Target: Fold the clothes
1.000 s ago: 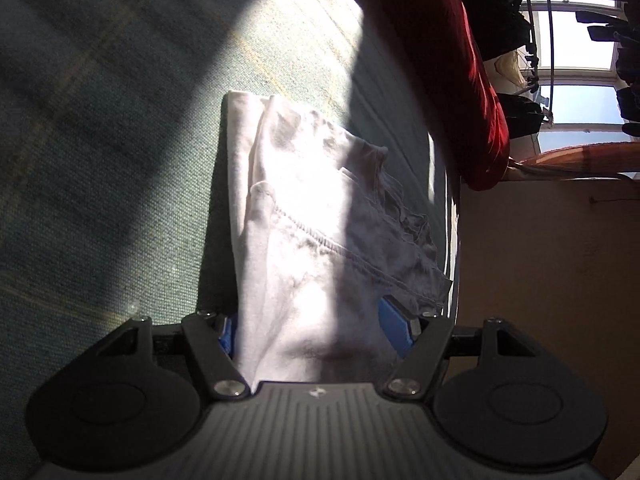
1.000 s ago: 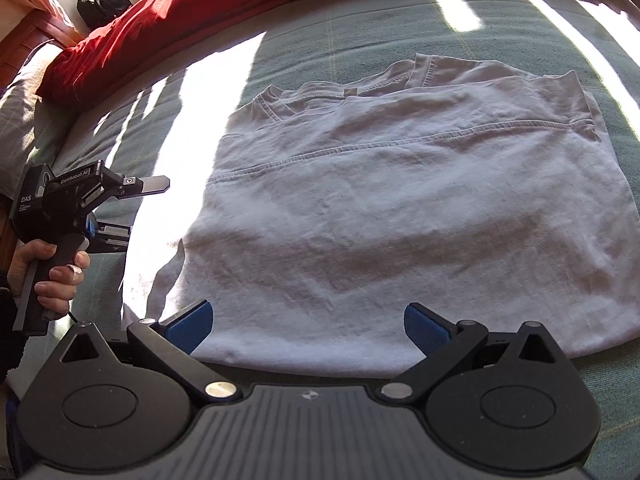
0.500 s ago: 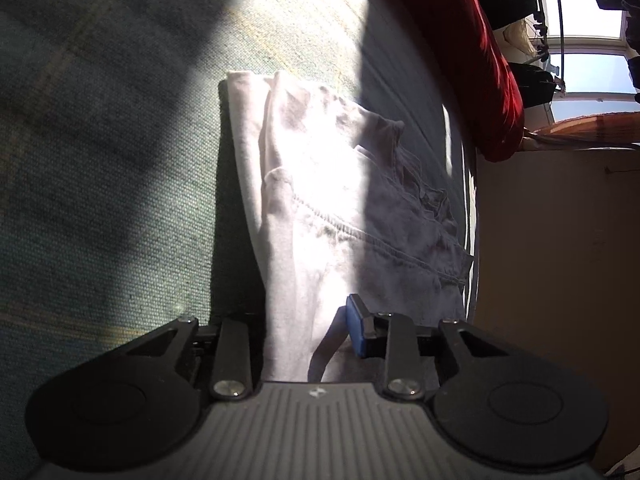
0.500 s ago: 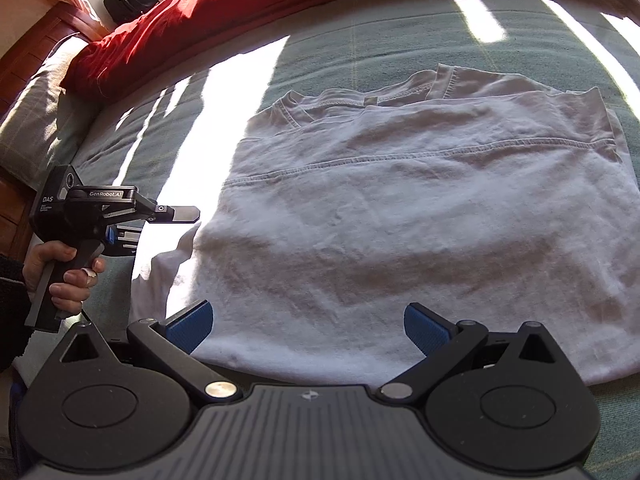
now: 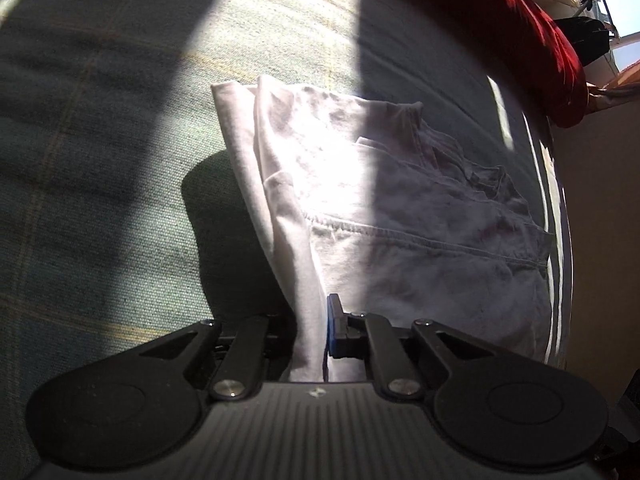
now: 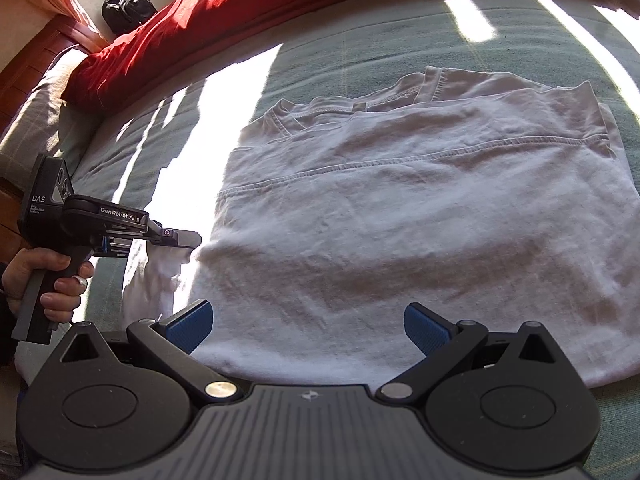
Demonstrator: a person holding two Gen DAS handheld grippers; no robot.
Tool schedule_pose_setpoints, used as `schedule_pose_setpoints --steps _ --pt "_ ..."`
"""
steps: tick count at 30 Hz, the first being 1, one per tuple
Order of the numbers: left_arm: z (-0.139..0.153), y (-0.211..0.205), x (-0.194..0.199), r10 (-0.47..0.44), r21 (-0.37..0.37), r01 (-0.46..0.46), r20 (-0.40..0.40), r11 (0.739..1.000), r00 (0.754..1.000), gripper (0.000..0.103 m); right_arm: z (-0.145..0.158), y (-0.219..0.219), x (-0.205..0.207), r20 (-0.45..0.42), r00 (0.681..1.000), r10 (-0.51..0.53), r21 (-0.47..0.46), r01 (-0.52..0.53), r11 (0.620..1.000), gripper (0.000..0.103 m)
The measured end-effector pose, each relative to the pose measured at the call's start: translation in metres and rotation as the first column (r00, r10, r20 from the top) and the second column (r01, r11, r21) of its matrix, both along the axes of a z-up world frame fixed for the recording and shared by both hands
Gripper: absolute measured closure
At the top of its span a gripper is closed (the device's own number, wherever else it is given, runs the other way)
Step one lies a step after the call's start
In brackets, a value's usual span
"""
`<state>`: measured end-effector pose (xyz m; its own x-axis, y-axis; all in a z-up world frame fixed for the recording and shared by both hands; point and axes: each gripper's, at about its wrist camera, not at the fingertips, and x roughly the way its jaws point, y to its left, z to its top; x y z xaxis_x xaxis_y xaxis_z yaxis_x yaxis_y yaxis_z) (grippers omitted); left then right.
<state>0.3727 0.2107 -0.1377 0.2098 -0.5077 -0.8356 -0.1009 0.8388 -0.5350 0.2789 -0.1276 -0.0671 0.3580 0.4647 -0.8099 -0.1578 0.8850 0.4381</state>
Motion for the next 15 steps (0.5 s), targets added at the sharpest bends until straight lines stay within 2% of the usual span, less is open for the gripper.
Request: schedule_pose_setpoints --steps 8,15 --pt "0.023 -0.016 -0.002 0.036 0.099 -0.037 0.011 0.994 0.999 0.096 0.011 -0.009 -0.006 0.044 0.996 0.074 -0.023 -0.074 0.997 0.000" --pt "0.044 -0.027 -0.002 0.069 0.120 -0.069 0.003 0.990 0.998 0.097 0.016 -0.027 -0.006 0.051 0.995 0.083 -0.037 -0.081 0.996 0.000"
